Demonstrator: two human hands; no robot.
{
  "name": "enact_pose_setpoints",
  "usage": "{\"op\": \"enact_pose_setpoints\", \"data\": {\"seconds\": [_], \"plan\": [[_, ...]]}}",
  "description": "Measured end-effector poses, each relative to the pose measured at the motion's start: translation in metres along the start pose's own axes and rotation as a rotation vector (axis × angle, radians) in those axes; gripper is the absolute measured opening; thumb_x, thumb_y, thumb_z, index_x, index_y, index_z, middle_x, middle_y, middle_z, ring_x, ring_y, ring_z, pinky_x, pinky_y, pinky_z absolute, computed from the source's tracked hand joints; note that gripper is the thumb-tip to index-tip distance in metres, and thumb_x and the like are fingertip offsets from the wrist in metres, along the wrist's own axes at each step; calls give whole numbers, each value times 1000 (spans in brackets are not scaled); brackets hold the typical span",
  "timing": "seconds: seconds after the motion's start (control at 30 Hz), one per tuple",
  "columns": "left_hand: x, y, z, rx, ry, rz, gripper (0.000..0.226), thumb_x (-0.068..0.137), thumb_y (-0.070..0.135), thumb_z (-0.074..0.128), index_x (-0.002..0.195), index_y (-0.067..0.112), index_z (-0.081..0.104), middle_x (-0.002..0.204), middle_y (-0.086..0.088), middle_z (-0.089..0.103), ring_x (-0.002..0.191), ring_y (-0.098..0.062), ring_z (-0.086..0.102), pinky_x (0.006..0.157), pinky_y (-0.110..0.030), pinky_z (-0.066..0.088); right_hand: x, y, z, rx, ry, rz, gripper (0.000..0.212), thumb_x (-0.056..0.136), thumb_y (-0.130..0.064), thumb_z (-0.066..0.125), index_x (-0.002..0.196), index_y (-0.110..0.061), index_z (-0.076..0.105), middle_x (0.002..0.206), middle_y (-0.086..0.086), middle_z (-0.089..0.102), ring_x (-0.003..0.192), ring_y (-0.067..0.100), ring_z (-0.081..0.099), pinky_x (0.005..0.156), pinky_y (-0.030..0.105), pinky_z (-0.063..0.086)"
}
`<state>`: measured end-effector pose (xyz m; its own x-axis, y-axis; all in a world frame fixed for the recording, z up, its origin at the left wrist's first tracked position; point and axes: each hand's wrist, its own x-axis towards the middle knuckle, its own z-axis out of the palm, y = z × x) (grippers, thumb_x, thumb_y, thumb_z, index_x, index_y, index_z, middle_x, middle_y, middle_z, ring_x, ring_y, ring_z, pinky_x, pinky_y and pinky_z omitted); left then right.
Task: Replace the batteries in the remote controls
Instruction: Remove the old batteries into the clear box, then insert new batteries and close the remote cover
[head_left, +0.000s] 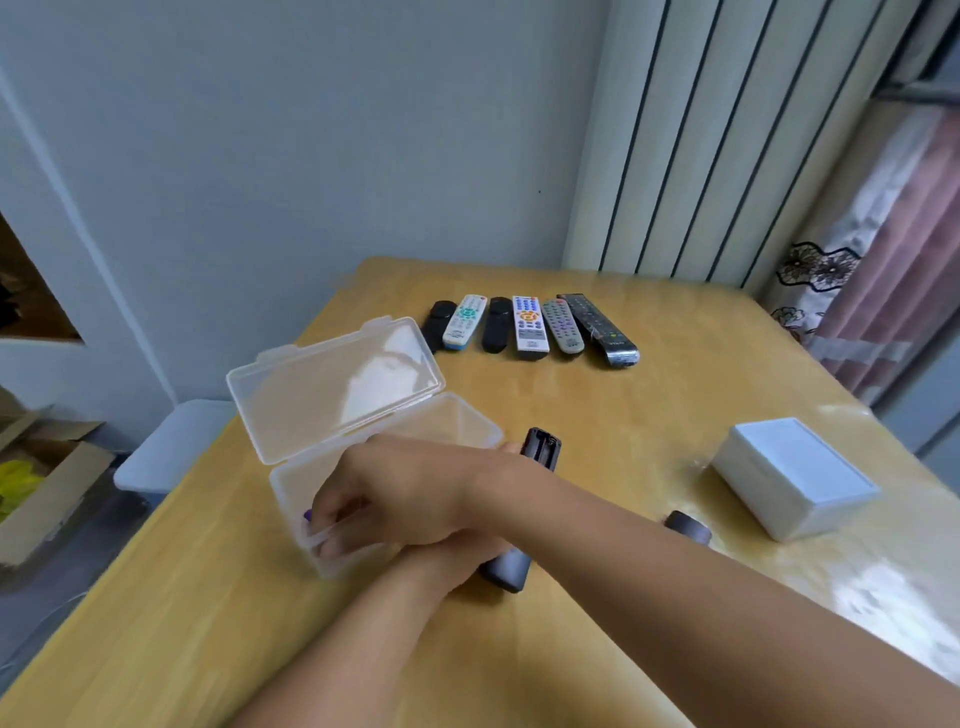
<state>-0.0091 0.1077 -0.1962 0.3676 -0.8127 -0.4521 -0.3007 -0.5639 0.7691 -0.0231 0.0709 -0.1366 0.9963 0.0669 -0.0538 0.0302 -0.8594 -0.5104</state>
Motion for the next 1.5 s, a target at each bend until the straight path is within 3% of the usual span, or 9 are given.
{"op": "enact_pose_setpoints", "data": {"seconds": [0.13, 0.3, 0.4, 0.47, 0.7, 0.87, 1.07, 1.3, 1.5], "plan": [[18, 8, 15, -304, 69, 158, 37, 106, 9, 32, 94, -1, 65, 69, -7, 75, 56, -16, 70, 54, -34, 58, -55, 25, -15, 92, 447, 34, 17, 93, -21, 71, 102, -7, 76, 97, 1, 76, 86, 10, 66, 81, 25, 52], [27, 17, 37, -686, -99, 289, 16, 100, 15, 60, 116, 14, 62, 83, -10, 71, 58, -16, 62, 49, -28, 51, -214, 100, -50, -317, 1025, 645, 40, 88, -48, 70, 115, -18, 71, 120, 1, 65, 112, 22, 59, 98, 40, 49], [32, 45, 64, -671, -103, 269, 27, 88, 18, 74, 113, 14, 65, 88, -10, 69, 60, -15, 57, 51, -26, 51, -283, 121, -50, -407, 812, 1145, 83, 71, -79, 62, 133, -25, 55, 136, 4, 51, 124, 30, 48, 97, 44, 47], [37, 65, 84, -690, -69, 259, 33, 85, 13, 78, 116, 14, 66, 90, -10, 67, 57, -13, 54, 49, -23, 48, -289, 129, -37, -288, 670, 1261, 84, 68, -78, 65, 129, -21, 51, 124, 6, 56, 108, 30, 56, 80, 41, 50], [52, 81, 107, -596, -19, 349, 58, 69, 18, 93, 121, 25, 67, 115, 8, 71, 58, -10, 54, 52, -22, 48, -277, 127, -31, -353, 517, 660, 71, 80, -60, 61, 137, -18, 53, 120, 4, 63, 103, 29, 62, 82, 42, 52], [61, 72, 90, -478, -199, 351, 64, 62, 17, 97, 117, 19, 65, 76, 8, 71, 53, -7, 56, 48, -22, 46, -269, 137, -36, -700, 332, 360, 65, 92, -54, 43, 137, -9, 55, 131, 18, 61, 106, 41, 63, 77, 48, 57], [68, 75, 89, -437, -225, 373, 58, 65, 4, 94, 113, 19, 64, 82, 5, 74, 61, -7, 65, 50, -23, 49, -274, 140, -40, -846, 358, 120, 61, 107, -41, 30, 127, 8, 60, 124, 25, 66, 104, 43, 67, 74, 49, 60], [67, 74, 92, -431, -237, 428, 69, 61, -11, 91, 116, 18, 60, 100, -4, 76, 74, -18, 74, 55, -30, 57, -268, 143, -76, -482, 610, 350, 43, 106, -42, 38, 100, -9, 64, 68, 1, 61, 55, 21, 54, 53, 32, 45], [61, 73, 92, -435, -242, 393, 74, 58, -13, 91, 118, 20, 63, 104, -10, 75, 74, -25, 75, 58, -33, 59, -271, 161, -84, -238, 1142, 841, 31, 87, -31, 77, 111, -15, 66, 111, -1, 65, 94, 16, 63, 81, 32, 51]]}}
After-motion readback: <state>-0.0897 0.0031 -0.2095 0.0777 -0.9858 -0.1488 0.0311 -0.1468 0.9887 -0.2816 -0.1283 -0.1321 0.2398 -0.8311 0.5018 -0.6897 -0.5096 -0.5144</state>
